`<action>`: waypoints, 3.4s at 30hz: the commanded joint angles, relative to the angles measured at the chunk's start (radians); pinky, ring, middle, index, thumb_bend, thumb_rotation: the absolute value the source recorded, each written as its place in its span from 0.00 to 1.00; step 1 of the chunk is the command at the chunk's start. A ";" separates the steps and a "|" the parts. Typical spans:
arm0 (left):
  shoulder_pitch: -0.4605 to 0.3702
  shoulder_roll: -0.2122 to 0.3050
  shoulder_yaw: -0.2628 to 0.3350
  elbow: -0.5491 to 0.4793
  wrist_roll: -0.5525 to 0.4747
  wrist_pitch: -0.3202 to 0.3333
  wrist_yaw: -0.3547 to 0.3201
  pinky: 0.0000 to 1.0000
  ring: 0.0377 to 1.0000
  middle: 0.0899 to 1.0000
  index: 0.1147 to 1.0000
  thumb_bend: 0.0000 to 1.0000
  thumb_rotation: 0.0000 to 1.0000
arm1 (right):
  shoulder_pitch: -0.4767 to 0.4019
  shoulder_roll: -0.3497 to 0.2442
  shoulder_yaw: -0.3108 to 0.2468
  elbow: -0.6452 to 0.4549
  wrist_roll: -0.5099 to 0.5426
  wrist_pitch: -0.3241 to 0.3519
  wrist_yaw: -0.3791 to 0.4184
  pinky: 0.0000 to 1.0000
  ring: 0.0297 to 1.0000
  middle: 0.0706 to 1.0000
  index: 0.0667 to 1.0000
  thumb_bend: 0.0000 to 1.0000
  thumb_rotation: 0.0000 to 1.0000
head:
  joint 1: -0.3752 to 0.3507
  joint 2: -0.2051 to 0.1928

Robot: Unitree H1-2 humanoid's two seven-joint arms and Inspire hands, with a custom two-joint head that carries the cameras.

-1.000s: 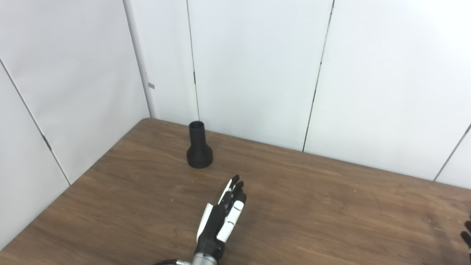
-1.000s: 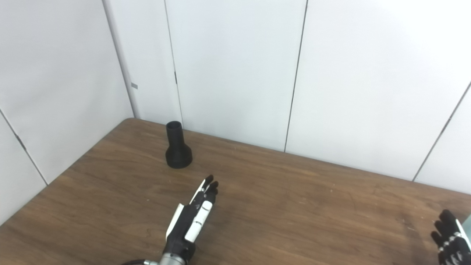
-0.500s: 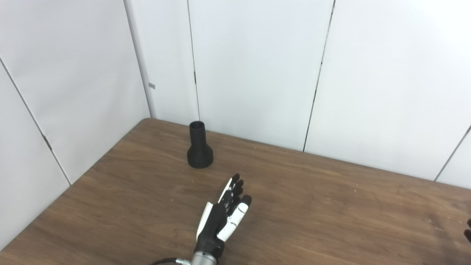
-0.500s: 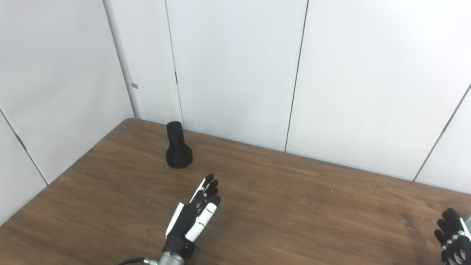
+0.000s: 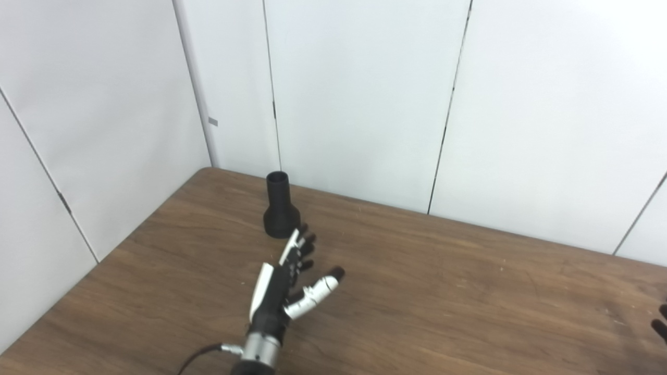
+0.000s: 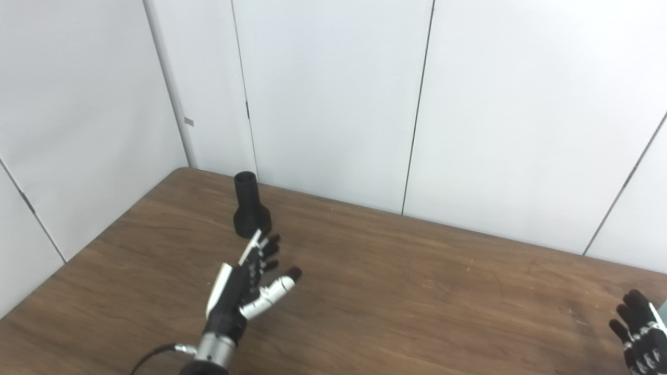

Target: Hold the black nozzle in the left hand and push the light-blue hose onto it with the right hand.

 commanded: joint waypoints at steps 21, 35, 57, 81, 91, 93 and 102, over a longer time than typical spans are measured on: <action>-0.106 0.139 0.052 -0.081 0.081 0.094 0.008 0.90 0.93 0.92 0.93 0.68 0.45 | 0.043 0.041 0.007 0.093 -0.021 -0.021 -0.014 0.90 0.94 0.95 0.93 0.66 0.95 | -0.015 0.017; -0.153 0.237 0.102 0.039 0.090 0.073 0.012 0.91 0.93 0.93 0.93 0.68 0.42 | 0.051 0.044 0.016 0.040 -0.034 0.013 -0.032 0.90 0.92 0.95 0.94 0.70 0.95 | -0.014 0.019; -0.276 0.378 0.059 0.239 0.233 0.215 0.001 0.95 1.00 0.99 0.95 0.78 0.41 | 0.043 0.036 0.024 0.036 -0.057 0.013 -0.036 0.90 0.93 0.95 0.94 0.70 0.96 | -0.021 0.041; -0.461 0.495 -0.118 0.572 0.315 0.251 -0.040 1.00 1.00 0.99 0.90 0.88 0.46 | 0.053 0.035 0.028 -0.014 -0.059 0.055 -0.031 0.87 0.92 0.94 0.94 0.69 0.96 | -0.022 0.056; -0.531 0.465 -0.118 0.649 0.268 0.309 -0.056 1.00 1.00 1.00 0.90 0.92 0.48 | 0.049 0.031 0.028 -0.012 -0.065 0.056 -0.032 0.86 0.92 0.94 0.94 0.68 0.97 | -0.025 0.059; -0.538 0.461 -0.122 0.657 0.267 0.310 -0.053 1.00 1.00 1.00 0.90 0.92 0.48 | 0.048 0.030 0.028 -0.013 -0.065 0.057 -0.032 0.86 0.92 0.94 0.94 0.68 0.97 | -0.027 0.060; -0.563 0.456 -0.155 0.690 0.285 0.298 -0.043 1.00 1.00 1.00 0.88 0.94 0.48 | 0.051 0.029 0.028 -0.024 -0.075 0.063 -0.037 0.86 0.92 0.94 0.94 0.66 0.97 | -0.028 0.062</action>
